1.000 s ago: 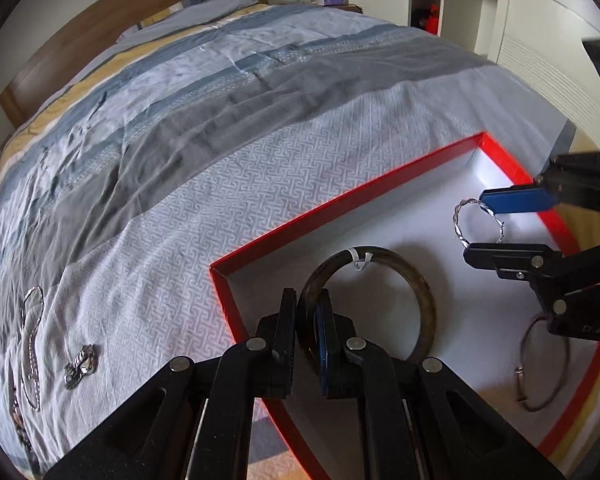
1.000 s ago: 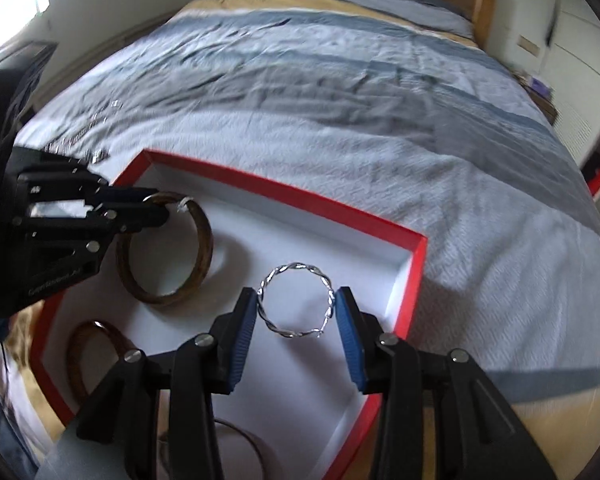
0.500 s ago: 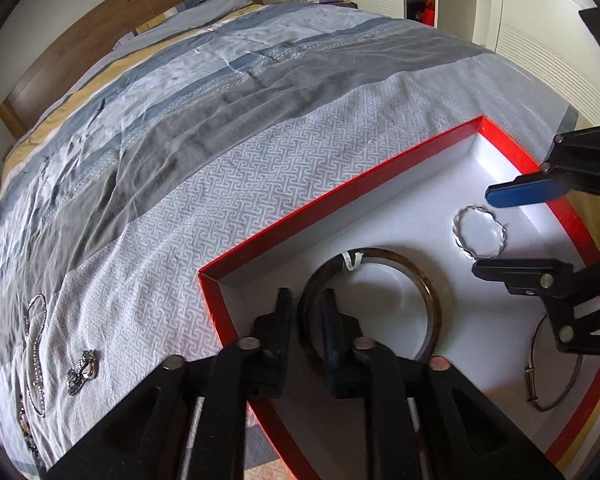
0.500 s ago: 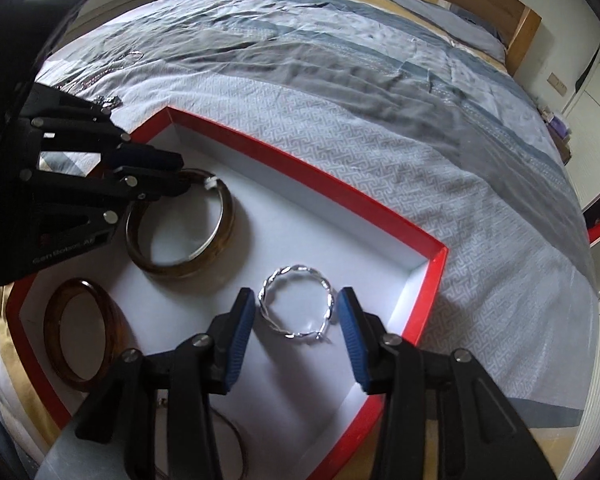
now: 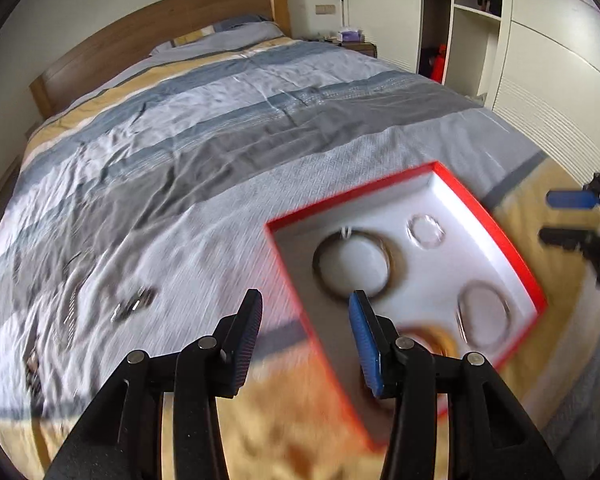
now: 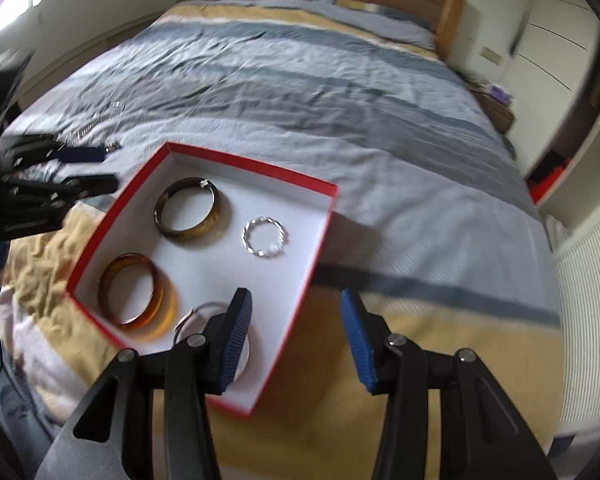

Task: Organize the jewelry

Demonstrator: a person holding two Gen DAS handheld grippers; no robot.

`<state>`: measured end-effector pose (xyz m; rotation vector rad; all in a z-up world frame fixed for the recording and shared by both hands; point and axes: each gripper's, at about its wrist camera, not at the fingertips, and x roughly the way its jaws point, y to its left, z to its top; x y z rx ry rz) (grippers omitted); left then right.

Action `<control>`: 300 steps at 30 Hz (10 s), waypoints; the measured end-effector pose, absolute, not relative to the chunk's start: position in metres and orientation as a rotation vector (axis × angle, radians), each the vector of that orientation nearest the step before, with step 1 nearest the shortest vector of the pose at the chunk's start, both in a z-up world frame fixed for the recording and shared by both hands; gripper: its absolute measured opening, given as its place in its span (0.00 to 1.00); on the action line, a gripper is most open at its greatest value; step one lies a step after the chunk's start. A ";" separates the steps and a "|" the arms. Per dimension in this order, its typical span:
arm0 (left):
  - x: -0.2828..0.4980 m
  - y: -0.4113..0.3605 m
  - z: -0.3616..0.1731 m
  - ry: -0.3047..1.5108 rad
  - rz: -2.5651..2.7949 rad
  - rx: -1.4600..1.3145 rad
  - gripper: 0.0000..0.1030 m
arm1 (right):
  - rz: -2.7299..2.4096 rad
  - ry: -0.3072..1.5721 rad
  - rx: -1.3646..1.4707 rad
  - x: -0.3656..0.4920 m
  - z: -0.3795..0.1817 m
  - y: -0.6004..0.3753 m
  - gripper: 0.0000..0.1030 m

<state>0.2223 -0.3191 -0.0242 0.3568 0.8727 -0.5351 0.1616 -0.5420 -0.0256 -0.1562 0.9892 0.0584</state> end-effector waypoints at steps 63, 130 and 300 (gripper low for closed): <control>0.129 0.068 -0.028 0.894 -0.166 0.056 0.70 | 0.494 0.993 -0.099 0.128 -0.027 -0.213 0.43; 0.163 -0.061 -0.003 0.857 -0.436 0.138 0.20 | 0.362 0.869 -0.013 0.115 -0.021 -0.248 0.34; 0.348 0.069 -0.114 0.955 -0.118 -0.070 0.39 | 0.561 1.039 -0.135 0.313 -0.130 -0.111 0.18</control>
